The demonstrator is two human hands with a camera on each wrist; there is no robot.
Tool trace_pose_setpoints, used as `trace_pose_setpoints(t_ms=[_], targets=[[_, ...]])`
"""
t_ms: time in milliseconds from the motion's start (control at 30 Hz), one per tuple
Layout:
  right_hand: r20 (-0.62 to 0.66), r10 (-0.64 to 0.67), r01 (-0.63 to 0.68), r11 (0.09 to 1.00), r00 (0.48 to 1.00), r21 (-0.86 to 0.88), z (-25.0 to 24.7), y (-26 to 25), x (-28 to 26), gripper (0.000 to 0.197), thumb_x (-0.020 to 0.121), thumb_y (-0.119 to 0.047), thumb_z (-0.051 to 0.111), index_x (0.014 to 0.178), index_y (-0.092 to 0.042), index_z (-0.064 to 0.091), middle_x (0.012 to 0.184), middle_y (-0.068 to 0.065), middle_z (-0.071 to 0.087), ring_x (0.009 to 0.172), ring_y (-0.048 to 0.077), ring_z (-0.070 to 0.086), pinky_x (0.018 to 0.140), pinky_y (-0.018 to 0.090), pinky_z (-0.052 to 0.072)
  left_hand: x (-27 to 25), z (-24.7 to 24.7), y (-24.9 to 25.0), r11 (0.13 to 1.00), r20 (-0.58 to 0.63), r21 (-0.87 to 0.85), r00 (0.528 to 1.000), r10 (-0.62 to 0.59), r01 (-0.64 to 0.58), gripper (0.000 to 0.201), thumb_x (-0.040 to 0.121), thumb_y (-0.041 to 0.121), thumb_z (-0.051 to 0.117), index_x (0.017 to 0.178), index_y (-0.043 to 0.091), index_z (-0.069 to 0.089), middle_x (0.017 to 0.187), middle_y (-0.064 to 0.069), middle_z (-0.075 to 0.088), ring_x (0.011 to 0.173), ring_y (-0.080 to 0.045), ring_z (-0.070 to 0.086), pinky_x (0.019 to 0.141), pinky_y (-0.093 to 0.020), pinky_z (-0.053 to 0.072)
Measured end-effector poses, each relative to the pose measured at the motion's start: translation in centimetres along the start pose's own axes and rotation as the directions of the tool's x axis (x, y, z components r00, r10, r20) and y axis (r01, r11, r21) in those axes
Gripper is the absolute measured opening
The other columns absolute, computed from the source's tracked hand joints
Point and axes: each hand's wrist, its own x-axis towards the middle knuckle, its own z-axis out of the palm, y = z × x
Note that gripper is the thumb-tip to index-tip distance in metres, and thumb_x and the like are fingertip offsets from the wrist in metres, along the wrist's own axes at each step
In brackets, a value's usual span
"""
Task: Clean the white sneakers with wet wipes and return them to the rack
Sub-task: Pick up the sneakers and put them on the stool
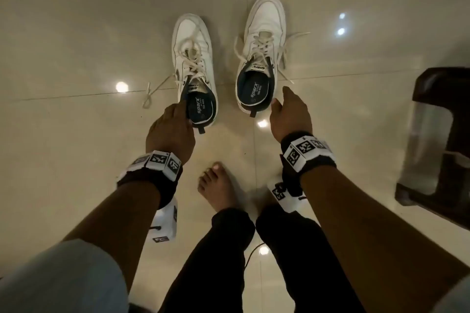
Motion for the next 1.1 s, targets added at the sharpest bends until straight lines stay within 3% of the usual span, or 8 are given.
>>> trace_pose_setpoints(t_ms=[100, 200, 333, 500, 700, 800, 933, 1100], targets=[[-0.002, 0.051, -0.051, 0.999, 0.999, 0.003, 1.5, 0.2, 2.0, 0.036, 0.099, -0.021, 0.04, 0.131, -0.006, 0.047, 0.131, 0.013, 0.054, 0.121, 0.03, 0.048, 0.098, 0.037, 0.037, 2.2, 0.4, -0.2, 0.989, 0.031, -0.093, 0.993, -0.111, 0.113, 0.044, 0.098, 0.018, 0.039, 0.141, 0.016, 0.033, 0.14, -0.01, 0.045, 0.12, -0.035, 0.051, 0.094, -0.044, 0.043], [-0.011, 0.1, -0.099, 0.992, 0.995, 0.081, 2.6, 0.2, 3.3, 0.031, 0.093, -0.02, 0.047, 0.12, -0.006, 0.056, 0.117, 0.014, 0.064, 0.109, 0.032, 0.056, 0.088, 0.035, 0.042, 4.5, 1.5, -0.9, 0.976, 0.068, -0.142, 0.986, -0.155, 0.163, 0.042, 0.098, 0.02, 0.037, 0.14, 0.015, 0.034, 0.125, -0.016, 0.058, 0.11, -0.038, 0.057, 0.089, -0.045, 0.045], [-0.032, 0.182, -0.174, 0.969, 0.983, 0.173, 3.3, 0.6, 4.9, 0.031, 0.088, -0.019, 0.054, 0.117, -0.008, 0.061, 0.112, 0.014, 0.067, 0.106, 0.033, 0.059, 0.088, 0.032, 0.044, 6.3, 2.5, -1.5, 0.963, 0.047, -0.17, 0.978, -0.203, 0.208, 0.029, 0.098, 0.022, 0.038, 0.123, 0.012, 0.047, 0.113, -0.016, 0.064, 0.1, -0.038, 0.06, 0.083, -0.042, 0.047], [-0.015, 0.261, -0.243, 0.916, 0.965, 0.318, 4.6, 1.5, 7.2, 0.041, 0.068, -0.032, 0.06, 0.104, -0.013, 0.065, 0.101, 0.013, 0.068, 0.085, 0.035, 0.067, 0.076, 0.047, 0.056, 7.5, 3.0, -2.4, 0.975, 0.051, -0.127, 0.983, -0.177, 0.182, 0.026, 0.096, 0.024, 0.047, 0.116, 0.007, 0.052, 0.112, -0.016, 0.063, 0.102, -0.037, 0.059, 0.083, -0.041, 0.046], [-0.004, 0.165, -0.158, 0.953, 0.986, 0.26, 4.2, 1.9, 7.4, 0.009, 0.076, -0.017, 0.055, 0.074, -0.012, 0.061, 0.082, 0.014, 0.07, 0.072, 0.034, 0.067, 0.068, 0.046, 0.057, 7.4, 3.0, -2.2, 0.941, 0.001, -0.255, 0.973, -0.229, 0.222, 0.019, 0.093, 0.02, 0.048, 0.106, 0.008, 0.057, 0.105, -0.016, 0.068, 0.097, -0.037, 0.062, 0.08, -0.037, 0.047], [-0.006, 0.113, -0.108, 0.96, 0.994, 0.259, 2.9, 2.2, 6.4, 0.019, 0.08, -0.015, 0.053, 0.061, -0.011, 0.056, 0.074, 0.016, 0.068, 0.069, 0.034, 0.066, 0.067, 0.047, 0.057, 6.1, 2.3, -1.4, 0.922, 0.024, -0.327, 0.977, -0.212, 0.208, 0.026, 0.085, 0.027, 0.049, 0.105, 0.013, 0.057, 0.106, -0.014, 0.068, 0.098, -0.037, 0.063, 0.083, -0.048, 0.054], [-0.014, 0.069, -0.061, 0.946, 0.998, 0.318, 0.6, 2.0, 4.3, 0.025, 0.077, -0.019, 0.049, 0.066, 0.002, 0.059, 0.068, 0.019, 0.066, 0.065, 0.038, 0.065, 0.064, 0.052, 0.056, 3.5, 0.1, 0.6, 0.951, -0.012, -0.283, 0.99, -0.137, 0.128, 0.024, 0.084, 0.027, 0.048, 0.101, 0.014, 0.058, 0.103, -0.012, 0.067, 0.093, -0.038, 0.063, 0.076, -0.051, 0.056], [-0.032, -0.002, 0.012, 0.949, 0.999, 0.314, -4.0, 2.0, 0.1, 0.028, 0.076, -0.023, 0.045, 0.07, 0.0, 0.061, 0.07, 0.017, 0.066, 0.064, 0.037, 0.064, 0.062, 0.052, 0.056, -0.7, -4.1, 3.9, 0.949, -0.037, -0.311, 0.997, -0.068, 0.053, 0.037, 0.081, 0.036, 0.041, 0.105, 0.017, 0.061, 0.098, -0.012, 0.07, 0.088, -0.038, 0.065, 0.075, -0.048, 0.056]])
